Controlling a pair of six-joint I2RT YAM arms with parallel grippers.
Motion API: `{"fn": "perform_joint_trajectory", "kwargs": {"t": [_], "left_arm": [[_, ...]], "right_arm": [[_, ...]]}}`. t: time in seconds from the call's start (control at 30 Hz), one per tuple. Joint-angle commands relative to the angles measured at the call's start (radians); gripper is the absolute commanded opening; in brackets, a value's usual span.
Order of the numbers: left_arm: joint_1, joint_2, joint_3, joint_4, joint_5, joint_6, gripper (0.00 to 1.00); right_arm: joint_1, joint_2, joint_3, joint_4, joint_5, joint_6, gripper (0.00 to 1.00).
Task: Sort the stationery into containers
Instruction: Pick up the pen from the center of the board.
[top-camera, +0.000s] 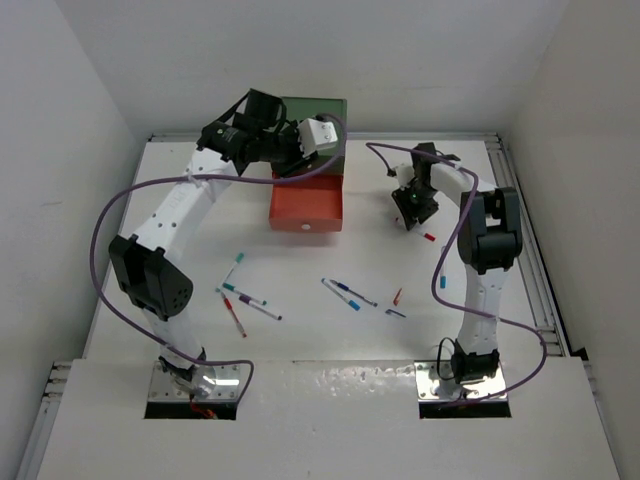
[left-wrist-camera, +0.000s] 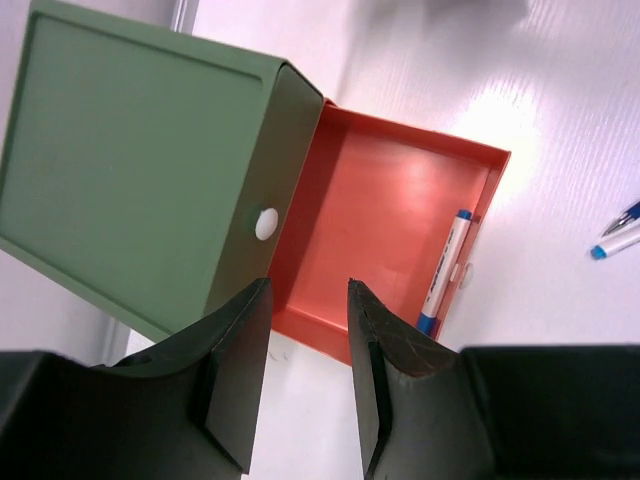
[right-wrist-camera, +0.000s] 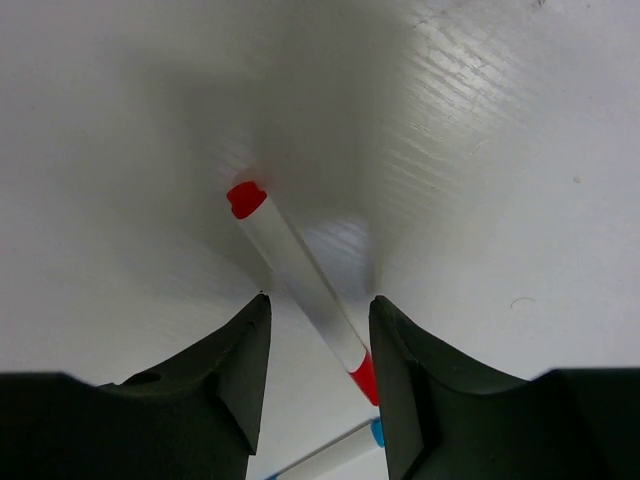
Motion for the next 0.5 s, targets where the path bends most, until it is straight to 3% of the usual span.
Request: {"fn": "perform_joint_trajectory", "kwargs": {"t": [0.0,0.3,0.43,0.47], "left_arm": [[0.030,-0.041,-0.019,0.014,0.059,-0.050,0.42],[0.050,-0.056,-0.045,0.054,0.082,-0.105,0.42],[0.071,-0.066,-0.056,0.085,0.196,-0.231,0.42],[0.079,-0.073,-0.068,0.106,0.217,-0.271,0.46]], "right_arm": [[0.008,-0.022,0.008,-0.013,-0.008,-0.017,0.44],[0.020,0.010,0.024,-0.067,0.012,-0.052,0.40],[0.021,0.045,0.046,-0.102,0.028,-0.058,0.32],[0.020,0.045,0.040,-0.100,0.028,-0.056,0.26]]}}
